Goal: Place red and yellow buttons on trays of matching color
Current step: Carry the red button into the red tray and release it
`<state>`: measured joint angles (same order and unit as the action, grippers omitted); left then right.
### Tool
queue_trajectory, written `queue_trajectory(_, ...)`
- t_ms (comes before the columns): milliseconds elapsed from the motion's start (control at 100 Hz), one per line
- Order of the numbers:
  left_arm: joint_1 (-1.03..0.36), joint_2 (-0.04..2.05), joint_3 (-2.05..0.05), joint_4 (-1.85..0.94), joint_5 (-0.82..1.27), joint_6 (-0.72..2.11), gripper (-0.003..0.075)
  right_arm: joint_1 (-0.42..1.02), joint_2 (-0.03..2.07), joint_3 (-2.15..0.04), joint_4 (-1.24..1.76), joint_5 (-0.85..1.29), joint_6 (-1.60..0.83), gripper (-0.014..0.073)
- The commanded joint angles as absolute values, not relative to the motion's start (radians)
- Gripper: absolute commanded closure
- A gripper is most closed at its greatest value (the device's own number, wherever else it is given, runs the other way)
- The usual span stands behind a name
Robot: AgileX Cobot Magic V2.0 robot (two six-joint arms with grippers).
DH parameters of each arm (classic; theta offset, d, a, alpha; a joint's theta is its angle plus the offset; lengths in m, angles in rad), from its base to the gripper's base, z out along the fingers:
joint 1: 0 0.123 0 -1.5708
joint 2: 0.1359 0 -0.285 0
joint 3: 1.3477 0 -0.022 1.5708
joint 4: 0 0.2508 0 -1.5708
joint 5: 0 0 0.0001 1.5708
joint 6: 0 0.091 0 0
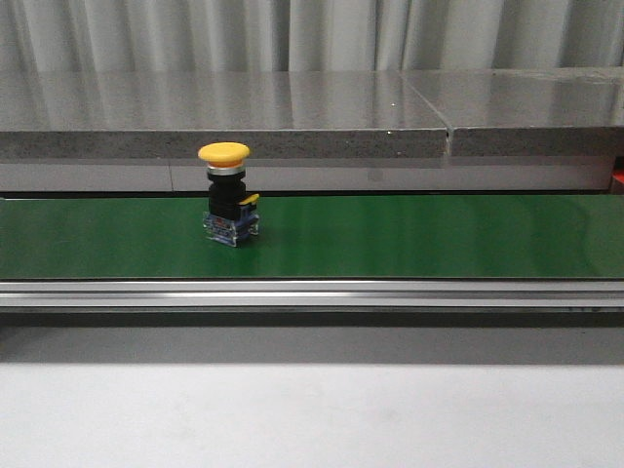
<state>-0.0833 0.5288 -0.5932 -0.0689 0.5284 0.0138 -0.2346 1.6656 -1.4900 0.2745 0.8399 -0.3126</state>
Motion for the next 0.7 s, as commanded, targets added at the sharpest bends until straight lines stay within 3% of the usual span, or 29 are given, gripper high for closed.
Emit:
queue_trajectory(0, -0.092, 0.529, -0.619, -0.079, 0.456, 0.011, 0.0739, -0.305, 1.685, -1.567, 0.28, 0.809, -0.323, 0.0426)
queue_trajectory(190, -0.092, 0.529, -0.619, -0.079, 0.456, 0.011, 0.0739, -0.393, 1.834, -1.707, 0.28, 0.853, -0.323, 0.0426)
queue_trajectory(690, -0.092, 0.529, -0.619, -0.079, 0.456, 0.011, 0.0739, -0.402, 2.118, -1.967, 0.228, 0.836, -0.323, 0.0426)
